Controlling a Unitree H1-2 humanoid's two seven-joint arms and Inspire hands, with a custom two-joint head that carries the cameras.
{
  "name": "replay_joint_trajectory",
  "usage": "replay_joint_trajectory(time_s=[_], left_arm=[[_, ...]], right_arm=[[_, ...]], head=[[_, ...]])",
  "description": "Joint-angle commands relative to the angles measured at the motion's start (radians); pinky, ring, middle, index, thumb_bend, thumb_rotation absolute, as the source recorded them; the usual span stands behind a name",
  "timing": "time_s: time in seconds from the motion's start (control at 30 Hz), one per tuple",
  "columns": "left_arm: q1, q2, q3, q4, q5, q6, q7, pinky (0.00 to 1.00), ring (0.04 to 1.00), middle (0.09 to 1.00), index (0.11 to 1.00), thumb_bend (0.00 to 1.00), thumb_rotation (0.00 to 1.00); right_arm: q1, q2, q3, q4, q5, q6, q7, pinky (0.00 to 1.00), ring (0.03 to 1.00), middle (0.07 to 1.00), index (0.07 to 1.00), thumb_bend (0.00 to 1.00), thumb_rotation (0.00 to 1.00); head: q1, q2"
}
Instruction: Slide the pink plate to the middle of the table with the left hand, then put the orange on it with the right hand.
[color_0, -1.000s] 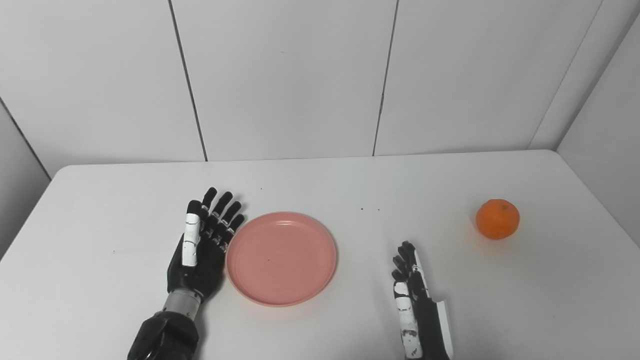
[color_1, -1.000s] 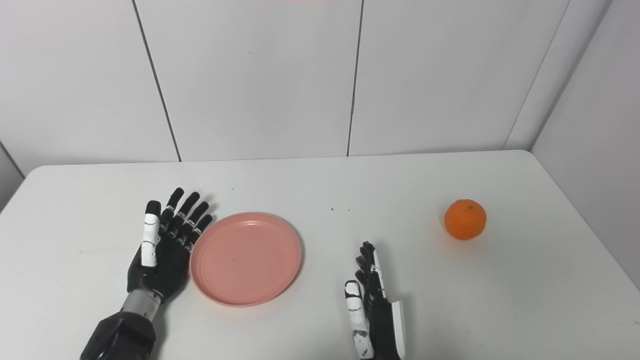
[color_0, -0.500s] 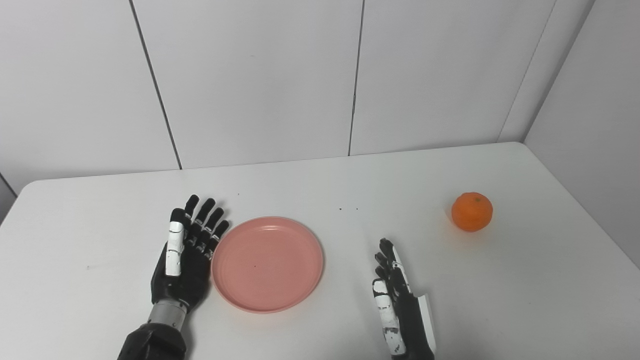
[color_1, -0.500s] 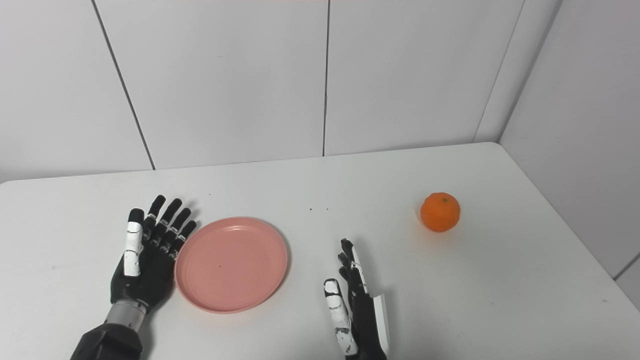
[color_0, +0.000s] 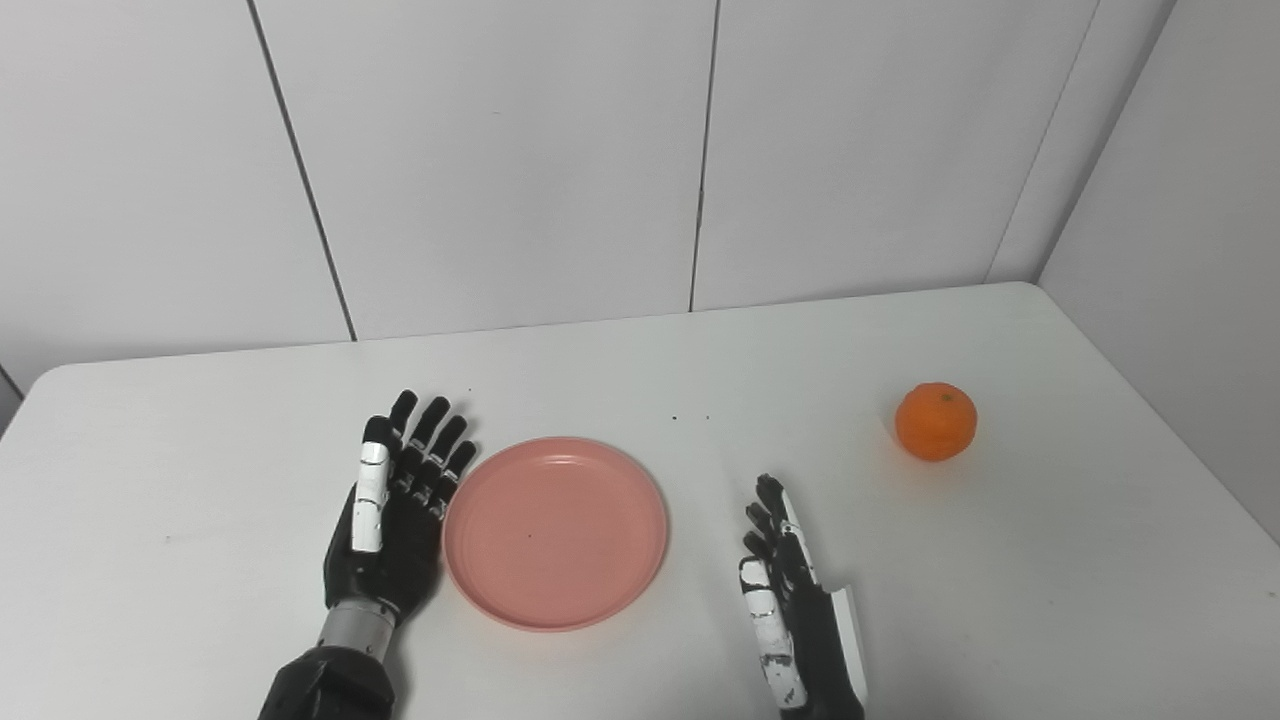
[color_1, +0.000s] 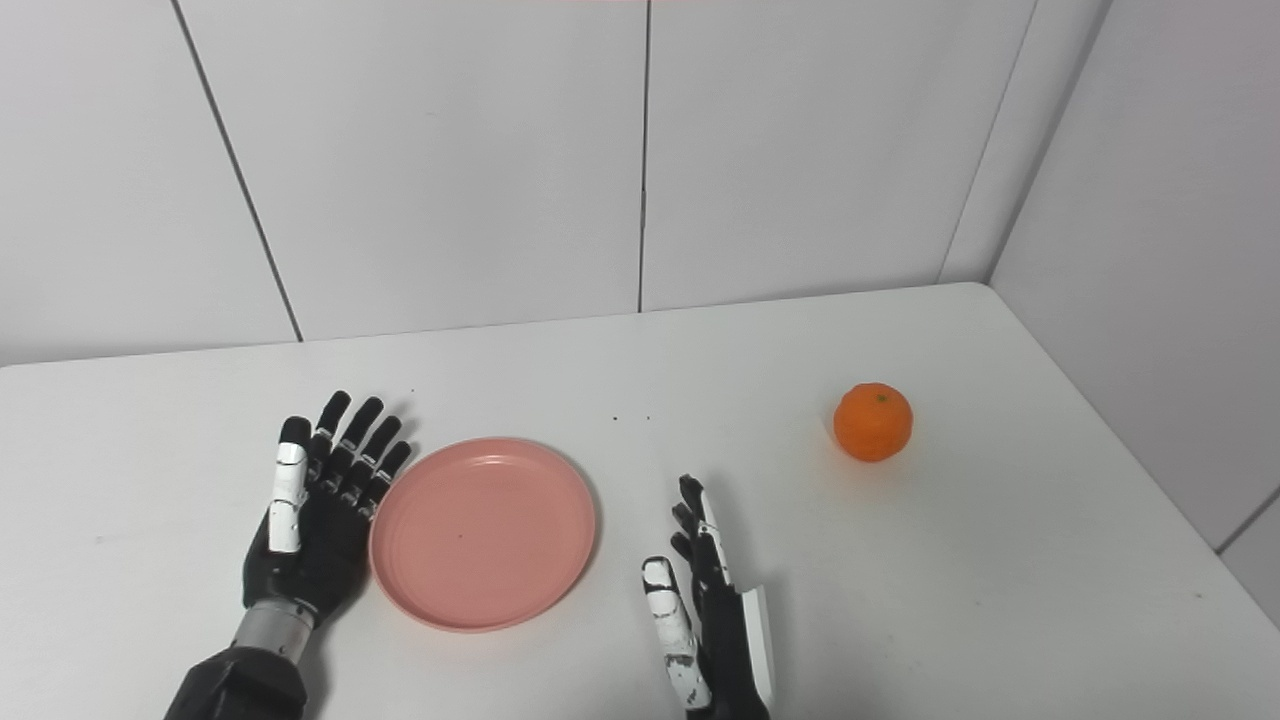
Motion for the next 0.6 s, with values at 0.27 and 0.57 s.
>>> replay_joint_trajectory(time_s=[0.27, 0.57], left_arm=[[0.011, 0.004, 0.014, 0.052, -0.001, 0.021, 0.002, 0.92, 0.926, 0.926, 1.0, 0.72, 0.64], [0.003, -0.002, 0.015, 0.084, 0.007, -0.024, -0.021, 0.9, 0.914, 0.922, 1.0, 0.78, 0.71]], right_arm=[[0.065, 0.076, 0.031, -0.209, -0.043, 0.185, 0.009, 0.88, 0.902, 0.921, 0.905, 0.63, 0.95], [-0.063, -0.049, -0.046, -0.35, -0.234, 0.347, 0.15, 0.94, 0.909, 0.891, 0.849, 0.7, 0.89]], head=[[-0.017, 0.008], [-0.013, 0.003]])
